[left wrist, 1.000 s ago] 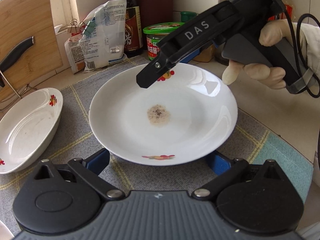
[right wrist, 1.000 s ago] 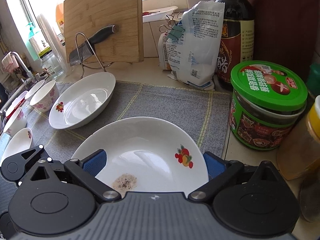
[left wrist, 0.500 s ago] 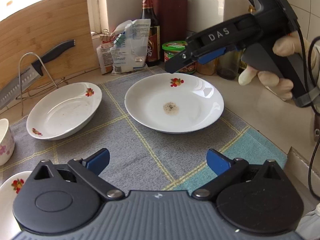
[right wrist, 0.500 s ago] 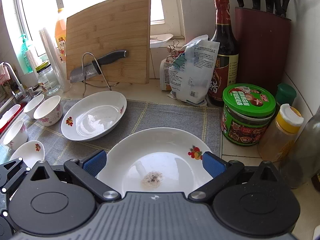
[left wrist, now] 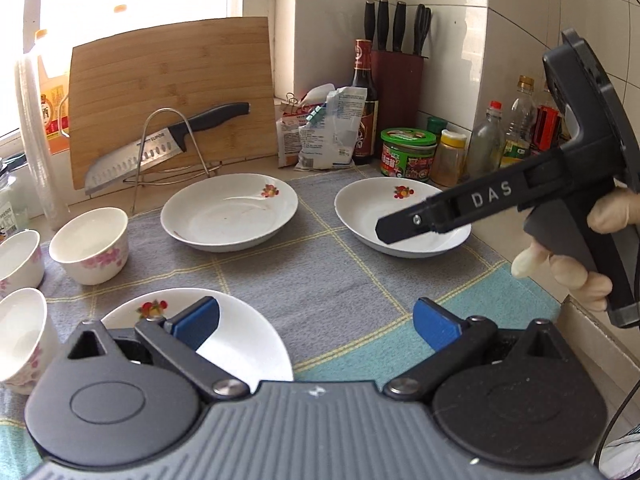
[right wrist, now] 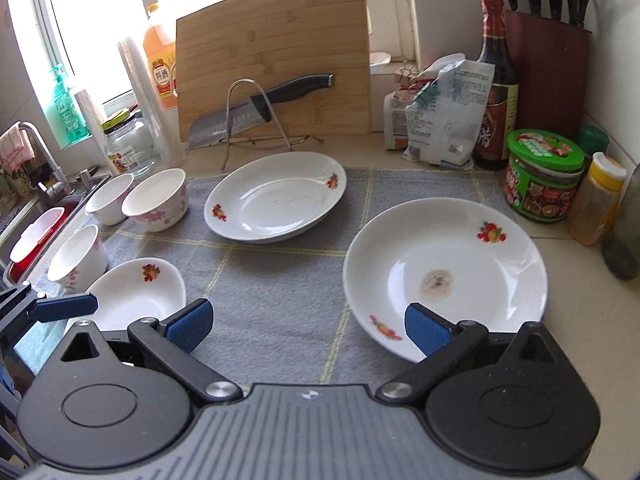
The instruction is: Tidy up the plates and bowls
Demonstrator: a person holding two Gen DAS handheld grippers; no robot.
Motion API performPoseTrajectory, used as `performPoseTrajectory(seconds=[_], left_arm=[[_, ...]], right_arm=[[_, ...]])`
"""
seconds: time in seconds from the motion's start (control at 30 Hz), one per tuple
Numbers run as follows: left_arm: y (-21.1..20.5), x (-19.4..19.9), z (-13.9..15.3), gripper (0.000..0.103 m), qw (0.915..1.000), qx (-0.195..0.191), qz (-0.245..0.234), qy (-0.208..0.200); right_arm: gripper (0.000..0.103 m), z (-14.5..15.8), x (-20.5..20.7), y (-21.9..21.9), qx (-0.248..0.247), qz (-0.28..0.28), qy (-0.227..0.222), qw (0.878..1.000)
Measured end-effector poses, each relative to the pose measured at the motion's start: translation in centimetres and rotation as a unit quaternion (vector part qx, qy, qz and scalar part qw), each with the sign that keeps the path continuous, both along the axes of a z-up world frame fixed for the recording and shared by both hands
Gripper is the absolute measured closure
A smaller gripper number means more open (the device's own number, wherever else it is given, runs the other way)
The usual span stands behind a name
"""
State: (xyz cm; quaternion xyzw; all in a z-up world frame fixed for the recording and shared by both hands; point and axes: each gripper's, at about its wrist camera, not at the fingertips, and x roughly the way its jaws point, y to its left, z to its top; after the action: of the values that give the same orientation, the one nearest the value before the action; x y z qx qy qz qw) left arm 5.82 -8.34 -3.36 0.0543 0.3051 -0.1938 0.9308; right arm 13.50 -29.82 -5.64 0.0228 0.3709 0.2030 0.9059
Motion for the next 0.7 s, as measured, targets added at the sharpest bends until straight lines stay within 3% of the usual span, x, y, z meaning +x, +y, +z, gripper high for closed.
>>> performPoseTrajectory(seconds=[0.17, 0.33, 0.7], left_arm=[[3.4, -1.2, -0.4, 0.001, 0.9999, -0.007, 0.009, 0.003], [6.6, -2.4, -1.0, 0.001, 0.9998, 0.002, 0.019, 0.001], [12.1, -4.4, -3.6, 0.001, 0.9991, 0.024, 0.017, 0.032]], right_arm=[[0.000, -0.9, -1.9, 3.5, -0.014, 0.025, 0.016, 0.999], [0.000, -1.5, -2.9, 6.4, 0.009, 0.048, 0.036, 0.998], [0.000, -3.2, -3.2, 11.1, 0.006, 0.071, 0.064, 0.995]])
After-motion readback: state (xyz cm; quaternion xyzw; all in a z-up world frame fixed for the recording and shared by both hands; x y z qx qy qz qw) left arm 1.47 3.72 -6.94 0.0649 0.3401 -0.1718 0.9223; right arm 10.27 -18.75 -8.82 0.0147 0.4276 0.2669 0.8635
